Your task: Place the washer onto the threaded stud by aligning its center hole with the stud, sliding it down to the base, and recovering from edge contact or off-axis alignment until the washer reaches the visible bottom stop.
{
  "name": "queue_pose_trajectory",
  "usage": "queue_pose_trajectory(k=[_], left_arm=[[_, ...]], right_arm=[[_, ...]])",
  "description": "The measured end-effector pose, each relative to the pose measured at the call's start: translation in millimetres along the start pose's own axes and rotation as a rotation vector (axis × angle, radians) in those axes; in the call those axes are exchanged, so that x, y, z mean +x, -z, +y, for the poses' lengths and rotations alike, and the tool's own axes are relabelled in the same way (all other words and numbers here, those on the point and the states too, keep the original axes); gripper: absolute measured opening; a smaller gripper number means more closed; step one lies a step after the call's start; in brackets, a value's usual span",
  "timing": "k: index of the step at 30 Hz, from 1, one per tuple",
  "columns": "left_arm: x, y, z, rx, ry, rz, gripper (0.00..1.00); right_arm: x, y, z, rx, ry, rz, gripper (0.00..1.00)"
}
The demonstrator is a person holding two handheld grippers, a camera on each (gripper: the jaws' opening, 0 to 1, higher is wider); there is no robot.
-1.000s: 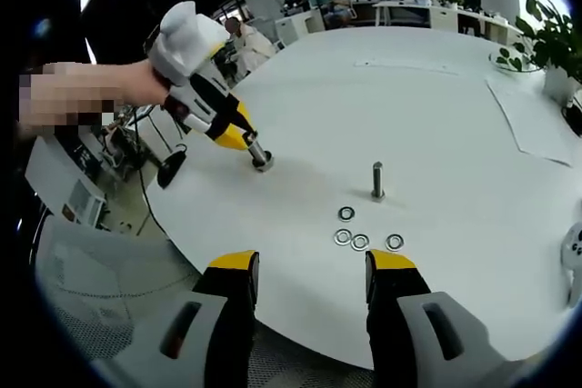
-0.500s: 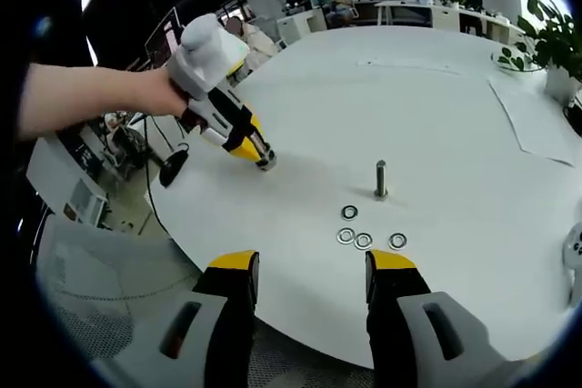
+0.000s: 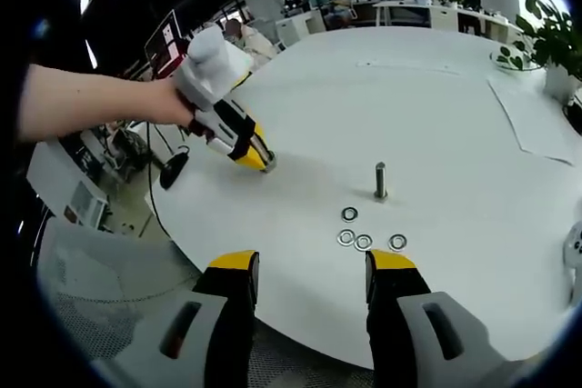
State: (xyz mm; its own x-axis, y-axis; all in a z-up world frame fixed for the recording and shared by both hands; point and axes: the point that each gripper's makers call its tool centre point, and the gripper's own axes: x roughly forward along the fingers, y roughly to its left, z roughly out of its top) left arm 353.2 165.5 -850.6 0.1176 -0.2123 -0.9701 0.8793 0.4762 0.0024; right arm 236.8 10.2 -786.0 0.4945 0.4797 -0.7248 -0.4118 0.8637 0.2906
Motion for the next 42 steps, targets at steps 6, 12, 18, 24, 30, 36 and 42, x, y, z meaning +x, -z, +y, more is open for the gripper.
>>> queue_pose_trajectory(k=[6,12,18,24,30,36,42], left_arm=[[-9,-9.7,4.6,-0.073,-0.045,-0.091,0.26],[-27,-13.5,4.2,-0.122,-0.072,-0.157,0.32],[-52,-8.1,8.1,-0.185,-0.14,-0.234,0.32],[-75,8.0,3.3,-0.282,-0.167,-0.3,0.35],[-94,14.5,-14.8,-0.346,-0.194,-0.392,0.35],[-105,19.8,-37.0,-0.375,-0.187,-0.428,0.38],[-117,14.4,-51.7,-0.422,-0.189,-0.506,0.38]], right_arm=[[0,-1.6,1,0.005,-0.005,-0.006,0.5],[0,-1.6,2,-0.001,-0.005,-0.006,0.49],[0,-1.1,5,0.002,-0.014,-0.005,0.49],[1,-1.3,7,0.014,-0.027,-0.009,0.49],[2,-2.3,17,-0.002,-0.051,-0.01,0.49],[2,2.5,13,-0.002,-0.039,0.007,0.49],[3,0.9,13,-0.011,-0.037,0.001,0.49]])
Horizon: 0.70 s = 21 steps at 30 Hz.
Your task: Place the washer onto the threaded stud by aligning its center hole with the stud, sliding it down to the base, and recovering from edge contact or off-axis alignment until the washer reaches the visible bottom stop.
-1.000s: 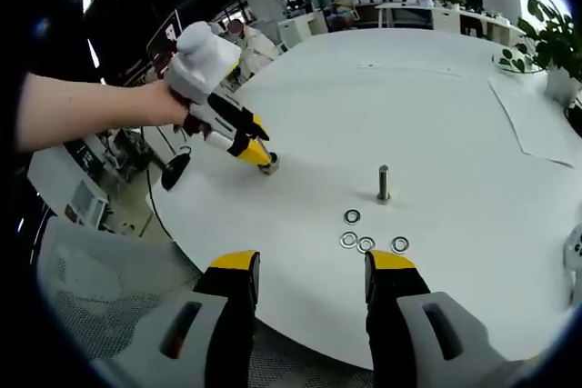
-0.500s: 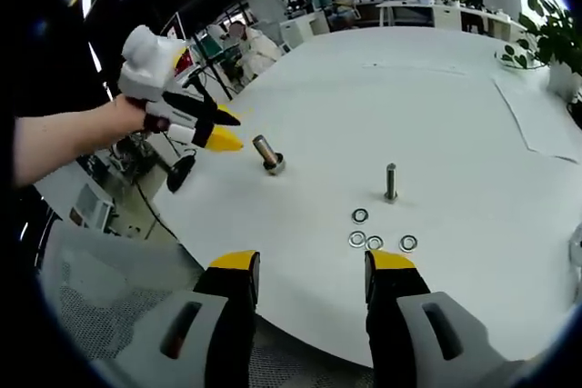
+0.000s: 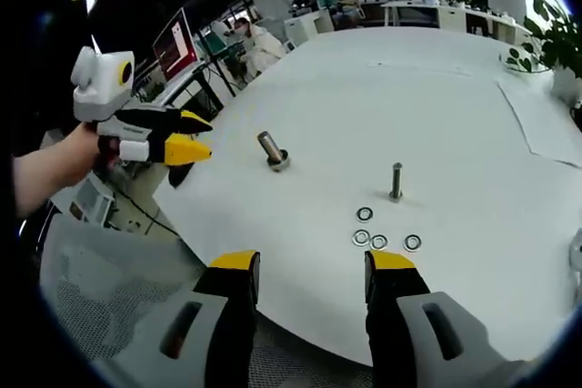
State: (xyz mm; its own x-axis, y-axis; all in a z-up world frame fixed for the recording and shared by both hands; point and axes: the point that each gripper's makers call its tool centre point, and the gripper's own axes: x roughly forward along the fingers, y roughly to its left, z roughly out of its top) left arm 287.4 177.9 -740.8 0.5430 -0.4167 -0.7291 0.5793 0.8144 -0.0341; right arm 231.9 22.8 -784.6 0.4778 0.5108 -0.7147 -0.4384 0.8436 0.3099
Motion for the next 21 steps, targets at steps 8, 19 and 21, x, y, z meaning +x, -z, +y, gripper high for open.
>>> queue_pose_trajectory(k=[8,19,21], left_arm=[[-11,-3.1,-18.6,-0.035,0.023,-0.046,0.42],[-31,9.4,-16.8,-0.08,0.031,-0.067,0.41],[-34,11.2,-18.7,-0.077,0.037,-0.068,0.41]], right_arm=[[1,5.5,-6,-0.009,0.019,0.02,0.49],[2,3.7,-8,-0.047,0.027,0.009,0.48],[2,3.9,-10,-0.059,0.034,0.01,0.49]])
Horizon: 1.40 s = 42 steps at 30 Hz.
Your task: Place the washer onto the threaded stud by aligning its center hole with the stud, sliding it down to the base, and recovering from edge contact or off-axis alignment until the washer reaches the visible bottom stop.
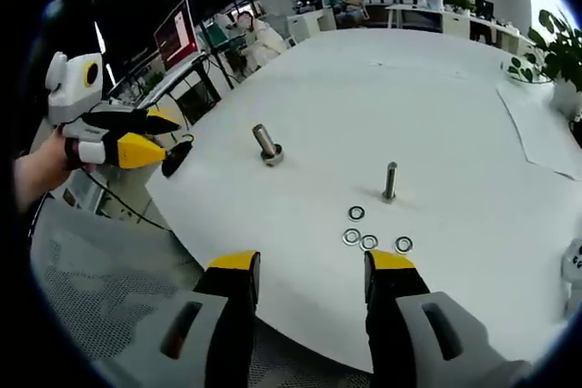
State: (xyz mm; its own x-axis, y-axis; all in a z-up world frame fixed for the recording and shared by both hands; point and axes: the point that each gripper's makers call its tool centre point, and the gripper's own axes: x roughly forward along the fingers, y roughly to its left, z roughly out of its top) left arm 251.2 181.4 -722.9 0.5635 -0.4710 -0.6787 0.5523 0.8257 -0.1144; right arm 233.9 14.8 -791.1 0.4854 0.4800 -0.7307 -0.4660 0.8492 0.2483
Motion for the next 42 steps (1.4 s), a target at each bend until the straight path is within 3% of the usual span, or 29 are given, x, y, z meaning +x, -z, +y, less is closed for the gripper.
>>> queue_pose_trajectory(k=[14,18,21,27,36,42], left_arm=[[-25,-3.3,-18.1,0.006,0.006,-0.055,0.41],[-28,-7.4,-19.1,-0.046,0.017,-0.095,0.41],[-29,-4.0,-19.1,-0.015,0.009,-0.095,0.41],[-28,1.6,-18.0,-0.032,0.024,-0.103,0.41],[-22,-2.1,-18.8,-0.003,0.048,-0.112,0.41],[-19,-2.8,-23.9,-0.005,0.062,-0.121,0.41]], right_arm=[[0,5.2,-12,-0.086,0.053,0.024,0.49],[-2,4.9,-20,-0.057,0.07,0.013,0.49],[-2,9.0,-25,-0.061,0.086,0.027,0.49],[-4,8.9,-30,-0.082,0.114,0.023,0.49],[-7,8.3,-38,-0.08,0.141,0.01,0.49],[-4,15.0,-41,-0.11,0.155,0.036,0.49]])
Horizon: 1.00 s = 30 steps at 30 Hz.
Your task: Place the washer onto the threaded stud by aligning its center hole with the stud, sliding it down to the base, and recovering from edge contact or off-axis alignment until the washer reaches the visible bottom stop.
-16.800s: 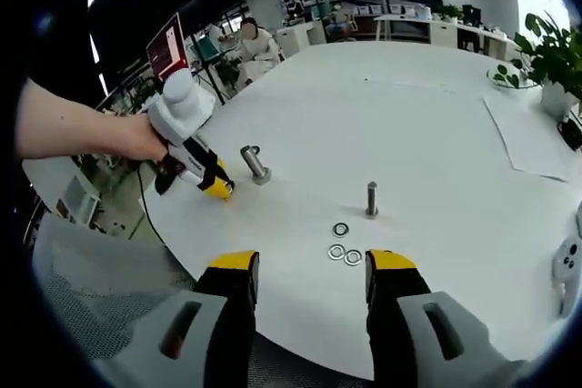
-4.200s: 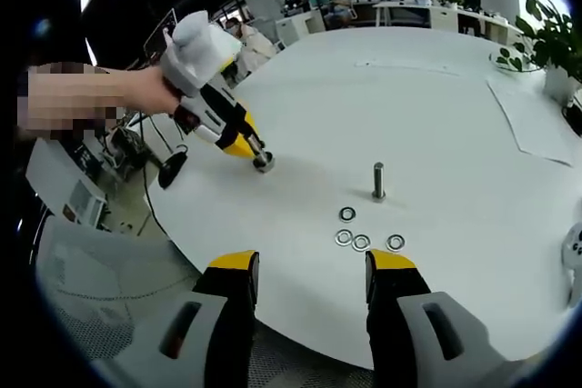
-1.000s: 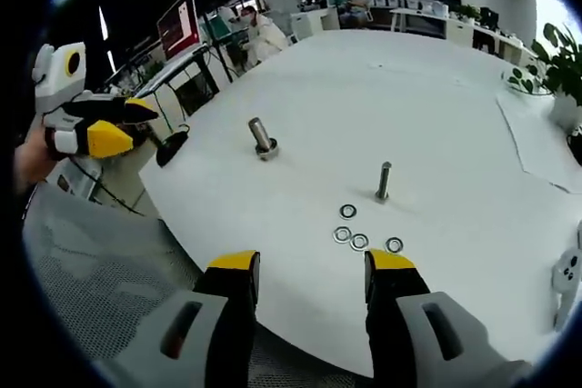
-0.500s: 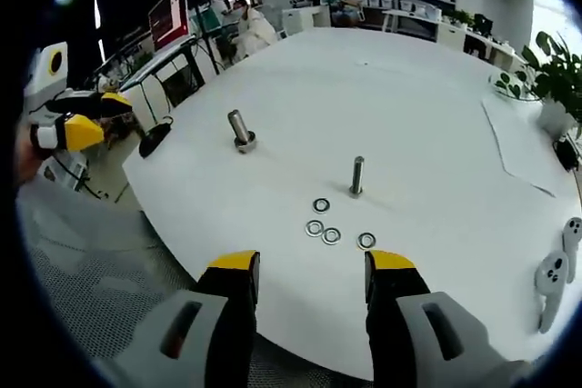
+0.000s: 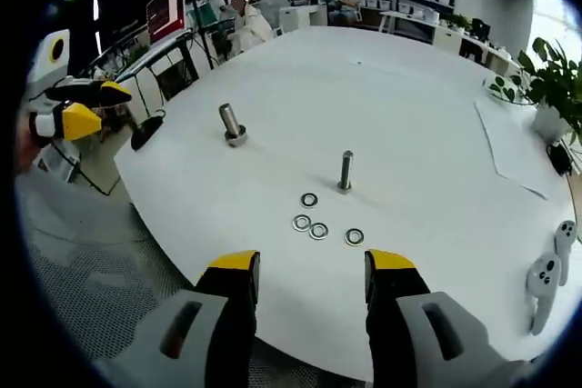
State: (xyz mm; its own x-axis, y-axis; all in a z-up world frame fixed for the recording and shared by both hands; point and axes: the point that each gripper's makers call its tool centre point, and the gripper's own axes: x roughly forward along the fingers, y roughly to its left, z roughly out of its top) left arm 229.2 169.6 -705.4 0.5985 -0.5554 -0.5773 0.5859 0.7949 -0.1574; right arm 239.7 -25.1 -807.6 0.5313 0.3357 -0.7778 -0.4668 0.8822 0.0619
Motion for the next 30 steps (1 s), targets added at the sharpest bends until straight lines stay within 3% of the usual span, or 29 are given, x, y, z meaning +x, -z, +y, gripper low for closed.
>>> queue_pose_trajectory(k=[4,11,17,30], left_arm=[[3,5.4,-4.3,0.051,0.008,0.024,0.41],[4,9.4,-11.7,0.065,0.035,0.036,0.41],[5,11.3,-16.4,0.063,0.056,0.044,0.42],[7,17.3,-18.6,0.031,0.073,0.065,0.44]], right_arm=[[1,3.5,-3,-0.006,0.01,0.013,0.49],[3,8.3,-2,-0.037,0.019,0.033,0.49],[4,14.1,-1,-0.105,0.027,0.063,0.49],[7,18.1,1,-0.109,0.026,0.08,0.49]])
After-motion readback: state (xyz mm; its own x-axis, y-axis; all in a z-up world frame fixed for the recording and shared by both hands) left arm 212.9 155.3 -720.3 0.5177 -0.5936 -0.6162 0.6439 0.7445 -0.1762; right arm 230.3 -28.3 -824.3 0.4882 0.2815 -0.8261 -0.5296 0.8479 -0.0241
